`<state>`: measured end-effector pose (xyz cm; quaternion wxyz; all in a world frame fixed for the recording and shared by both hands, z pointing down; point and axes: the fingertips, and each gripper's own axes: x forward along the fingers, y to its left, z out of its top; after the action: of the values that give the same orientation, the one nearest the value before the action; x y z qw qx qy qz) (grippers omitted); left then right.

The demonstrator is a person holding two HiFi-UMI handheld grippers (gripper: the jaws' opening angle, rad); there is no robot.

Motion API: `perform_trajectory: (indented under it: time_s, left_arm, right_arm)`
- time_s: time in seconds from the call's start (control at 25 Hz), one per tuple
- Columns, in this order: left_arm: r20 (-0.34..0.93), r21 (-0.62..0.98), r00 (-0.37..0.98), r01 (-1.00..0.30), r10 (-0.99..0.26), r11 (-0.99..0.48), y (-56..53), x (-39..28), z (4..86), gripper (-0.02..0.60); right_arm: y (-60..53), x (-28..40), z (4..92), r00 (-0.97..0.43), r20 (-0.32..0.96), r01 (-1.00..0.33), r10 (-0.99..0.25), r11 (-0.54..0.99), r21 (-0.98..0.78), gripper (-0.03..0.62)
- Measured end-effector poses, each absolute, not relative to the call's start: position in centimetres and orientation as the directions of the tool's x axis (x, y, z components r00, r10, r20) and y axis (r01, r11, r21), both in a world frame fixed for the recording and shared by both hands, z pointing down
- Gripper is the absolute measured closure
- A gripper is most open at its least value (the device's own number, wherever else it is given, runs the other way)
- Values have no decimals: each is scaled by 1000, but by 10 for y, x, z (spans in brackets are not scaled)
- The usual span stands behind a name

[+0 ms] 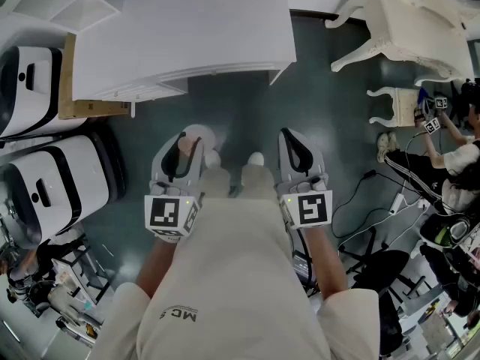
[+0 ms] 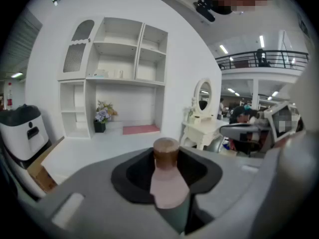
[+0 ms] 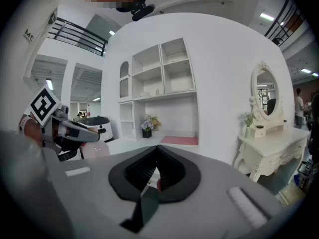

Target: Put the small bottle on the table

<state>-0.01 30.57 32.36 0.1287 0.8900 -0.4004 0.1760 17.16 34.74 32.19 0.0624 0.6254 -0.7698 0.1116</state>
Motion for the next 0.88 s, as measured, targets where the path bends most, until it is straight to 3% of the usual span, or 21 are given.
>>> perform_trajectory:
  time_s: [0.24,0.48,0.88]
  left_arm:
    - [418,105,658,-720,-626,-687,331,-14,325,443]
    - [345,118,693,-700,-632,-704,337,-20,295,443]
    - [358,96,650,-740,-671,-666,360,-10,289,443]
  right_arm:
    - [350,139,313,-214,200,-976,-956,202,-78,594]
    - [360,122,302,-261,245,-965,-934,253,-61,594]
    - [404,148,285,-281,176,-959,-943,271,-80,595]
